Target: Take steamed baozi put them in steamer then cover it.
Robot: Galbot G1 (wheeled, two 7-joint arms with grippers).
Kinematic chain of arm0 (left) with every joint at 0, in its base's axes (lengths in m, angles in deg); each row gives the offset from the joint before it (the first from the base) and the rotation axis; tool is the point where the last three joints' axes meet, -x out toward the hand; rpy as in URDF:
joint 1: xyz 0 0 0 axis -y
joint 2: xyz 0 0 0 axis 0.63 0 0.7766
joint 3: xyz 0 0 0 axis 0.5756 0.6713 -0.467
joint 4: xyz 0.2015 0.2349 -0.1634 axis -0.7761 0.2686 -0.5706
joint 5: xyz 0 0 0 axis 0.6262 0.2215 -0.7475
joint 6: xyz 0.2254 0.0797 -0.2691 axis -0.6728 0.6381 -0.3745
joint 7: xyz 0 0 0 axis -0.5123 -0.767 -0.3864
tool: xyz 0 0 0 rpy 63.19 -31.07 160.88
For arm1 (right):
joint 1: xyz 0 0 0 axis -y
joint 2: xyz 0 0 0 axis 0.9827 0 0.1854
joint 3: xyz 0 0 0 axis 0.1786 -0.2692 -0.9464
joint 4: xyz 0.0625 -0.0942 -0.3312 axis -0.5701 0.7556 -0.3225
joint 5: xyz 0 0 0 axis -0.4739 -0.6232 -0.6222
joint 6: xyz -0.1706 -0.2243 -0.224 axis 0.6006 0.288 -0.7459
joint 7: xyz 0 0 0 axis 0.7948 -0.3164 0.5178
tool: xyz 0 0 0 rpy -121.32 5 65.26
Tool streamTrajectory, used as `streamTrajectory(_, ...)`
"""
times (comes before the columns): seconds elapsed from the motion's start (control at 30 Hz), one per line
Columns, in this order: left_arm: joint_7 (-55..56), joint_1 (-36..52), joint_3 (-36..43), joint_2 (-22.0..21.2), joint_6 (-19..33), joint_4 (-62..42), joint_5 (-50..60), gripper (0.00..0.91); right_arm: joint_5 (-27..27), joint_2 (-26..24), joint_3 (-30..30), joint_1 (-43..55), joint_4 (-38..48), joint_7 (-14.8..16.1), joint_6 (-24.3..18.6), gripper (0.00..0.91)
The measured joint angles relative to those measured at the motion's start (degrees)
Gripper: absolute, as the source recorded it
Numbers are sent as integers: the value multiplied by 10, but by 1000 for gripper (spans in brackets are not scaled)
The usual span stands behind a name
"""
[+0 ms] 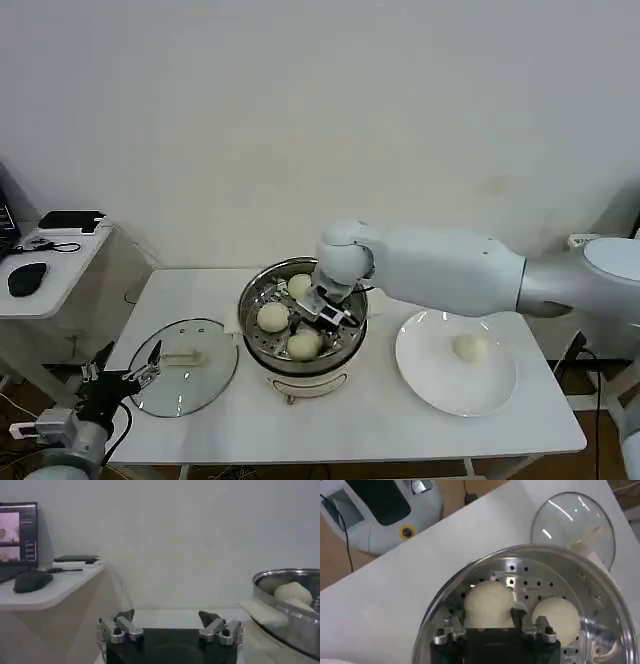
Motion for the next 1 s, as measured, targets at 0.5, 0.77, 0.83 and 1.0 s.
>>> streamTrajectory(0.5, 0, 6, 1, 8, 0, -5, -3, 907, 20, -47, 44, 23, 19, -39, 34, 907)
streamTrajectory(0.77, -1, 10, 6, 14, -1, -7, -4, 907, 33, -112, 70, 28, 15, -53, 95, 907)
streamTrajectory(0.83, -1, 11, 8, 15, -1, -9, -4, 907, 31, -132, 73, 26, 11, -53, 107, 907)
streamTrajectory(1.0, -1, 15, 13, 17, -1, -8, -3, 907, 20, -192, 74, 15, -3, -51, 123, 907)
